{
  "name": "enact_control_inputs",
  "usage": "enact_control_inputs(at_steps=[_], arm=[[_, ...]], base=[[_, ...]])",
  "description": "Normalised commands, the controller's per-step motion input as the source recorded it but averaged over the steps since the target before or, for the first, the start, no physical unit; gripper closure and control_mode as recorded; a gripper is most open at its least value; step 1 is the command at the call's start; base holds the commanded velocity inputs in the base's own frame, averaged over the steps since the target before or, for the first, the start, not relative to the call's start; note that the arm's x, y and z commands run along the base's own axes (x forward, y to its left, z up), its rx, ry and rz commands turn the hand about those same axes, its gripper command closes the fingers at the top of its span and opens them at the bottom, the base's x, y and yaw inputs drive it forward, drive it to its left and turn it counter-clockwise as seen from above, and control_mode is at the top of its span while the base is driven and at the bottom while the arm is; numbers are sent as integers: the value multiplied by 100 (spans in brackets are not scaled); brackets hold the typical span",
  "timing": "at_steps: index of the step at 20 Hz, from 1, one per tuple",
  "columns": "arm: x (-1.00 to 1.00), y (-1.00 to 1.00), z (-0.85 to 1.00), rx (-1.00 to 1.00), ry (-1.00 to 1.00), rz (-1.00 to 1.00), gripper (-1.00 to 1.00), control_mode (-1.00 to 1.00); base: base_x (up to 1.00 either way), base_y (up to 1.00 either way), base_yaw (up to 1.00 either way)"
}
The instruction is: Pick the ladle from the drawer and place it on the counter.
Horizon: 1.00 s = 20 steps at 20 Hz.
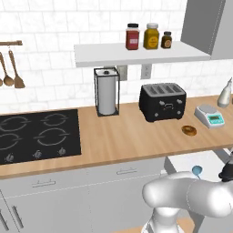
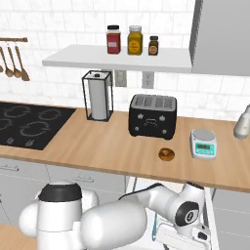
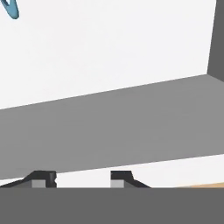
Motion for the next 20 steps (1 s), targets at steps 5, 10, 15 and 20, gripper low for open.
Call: enact_control_inputs(at_steps=[5,10,15,20], arm=[[-57,0,-42,0,1,0,-100,-100],[0,0,0,0,0,0,-100,-100],[0,1,29,0,-1,-1,-100,-100],[14,16,78,0,-7,-1,-100,-100]], base=[[0,0,0],[0,0,0],[0,0,0],[0,0,0]])
